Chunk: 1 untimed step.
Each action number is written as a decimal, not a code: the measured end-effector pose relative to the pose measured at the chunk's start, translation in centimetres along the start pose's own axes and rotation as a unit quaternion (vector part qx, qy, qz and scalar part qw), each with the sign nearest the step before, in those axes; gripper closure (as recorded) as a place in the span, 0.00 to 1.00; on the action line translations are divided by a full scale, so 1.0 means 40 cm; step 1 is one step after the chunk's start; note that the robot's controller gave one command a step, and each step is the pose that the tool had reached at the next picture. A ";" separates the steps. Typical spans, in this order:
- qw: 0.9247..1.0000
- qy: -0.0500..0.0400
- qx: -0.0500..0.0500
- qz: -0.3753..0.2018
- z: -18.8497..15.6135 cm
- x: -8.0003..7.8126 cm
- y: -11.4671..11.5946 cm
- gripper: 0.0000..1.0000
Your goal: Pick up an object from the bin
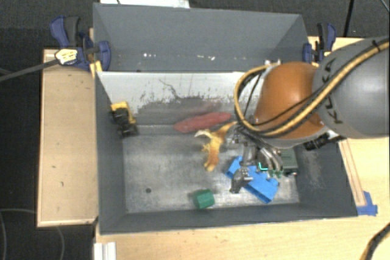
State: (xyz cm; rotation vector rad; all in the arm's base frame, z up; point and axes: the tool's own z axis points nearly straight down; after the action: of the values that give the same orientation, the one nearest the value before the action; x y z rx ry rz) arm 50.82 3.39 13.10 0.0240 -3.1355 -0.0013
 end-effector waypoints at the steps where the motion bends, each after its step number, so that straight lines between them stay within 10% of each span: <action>1: 1.000 -0.004 0.000 0.001 -0.011 -0.005 0.000 0.00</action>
Offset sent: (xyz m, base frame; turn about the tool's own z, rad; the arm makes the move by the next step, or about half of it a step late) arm -0.0130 -0.0734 -0.0610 -0.0821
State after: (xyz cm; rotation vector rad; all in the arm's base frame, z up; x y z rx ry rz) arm 51.03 3.38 13.52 0.0219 -3.1438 -0.0017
